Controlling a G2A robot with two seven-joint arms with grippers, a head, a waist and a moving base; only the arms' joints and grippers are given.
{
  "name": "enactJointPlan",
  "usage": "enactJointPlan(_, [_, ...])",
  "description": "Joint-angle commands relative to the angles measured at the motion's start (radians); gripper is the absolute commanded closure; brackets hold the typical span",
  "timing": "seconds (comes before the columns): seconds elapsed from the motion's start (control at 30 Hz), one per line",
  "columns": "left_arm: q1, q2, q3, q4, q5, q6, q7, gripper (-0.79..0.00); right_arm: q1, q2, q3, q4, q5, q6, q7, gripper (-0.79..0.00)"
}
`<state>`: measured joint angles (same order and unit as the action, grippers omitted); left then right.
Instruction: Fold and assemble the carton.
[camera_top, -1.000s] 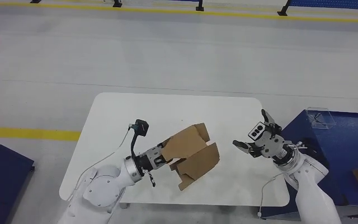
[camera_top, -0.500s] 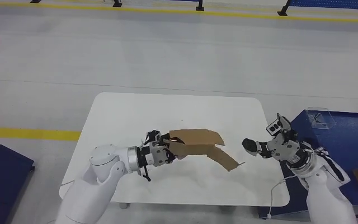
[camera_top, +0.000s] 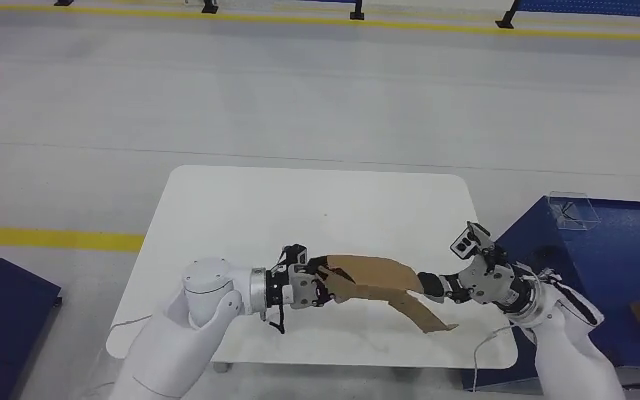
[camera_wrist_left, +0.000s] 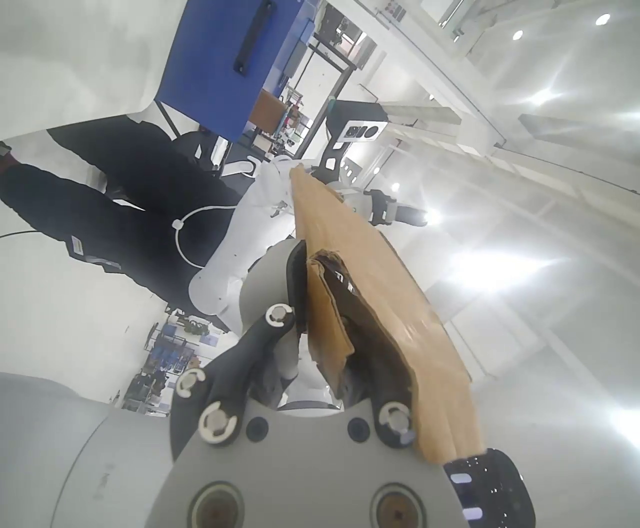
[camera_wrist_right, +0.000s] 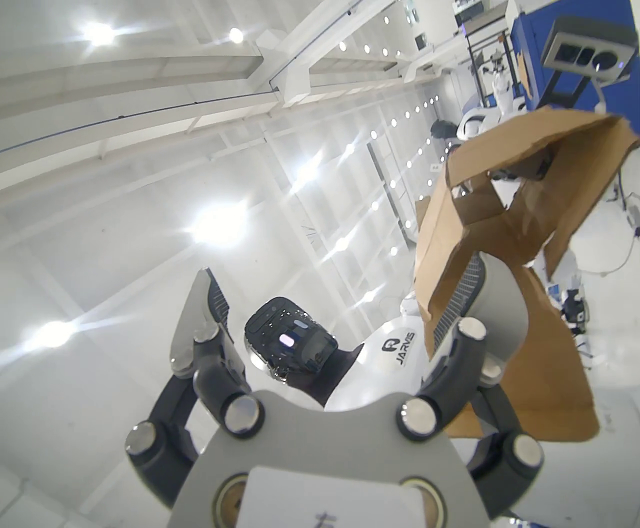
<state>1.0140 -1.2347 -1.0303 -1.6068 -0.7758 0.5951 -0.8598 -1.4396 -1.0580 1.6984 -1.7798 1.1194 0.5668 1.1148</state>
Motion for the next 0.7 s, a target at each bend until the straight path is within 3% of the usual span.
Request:
enactJointPlan(0.0, [0.002,0.000,0.005,0.000,-0.002,-0.001,0.000,0.000,-0.004,0.002,-0.013,-0.012,-0.004,0.024,-0.006,-0.785])
enactJointPlan(0.4, [0.005,0.006,0.020,0.003,0.001,0.002,-0.010,0.000,0.029,0.001,-0.093,-0.035,-0.010,0.050,-0.151,-0.785])
enactJointPlan(0.67, [0.003,0.010,0.013,0.013,-0.015,-0.006,-0.018,0.000,0.047,0.005,-0.105,-0.015,-0.025,0.018,-0.173,-0.785])
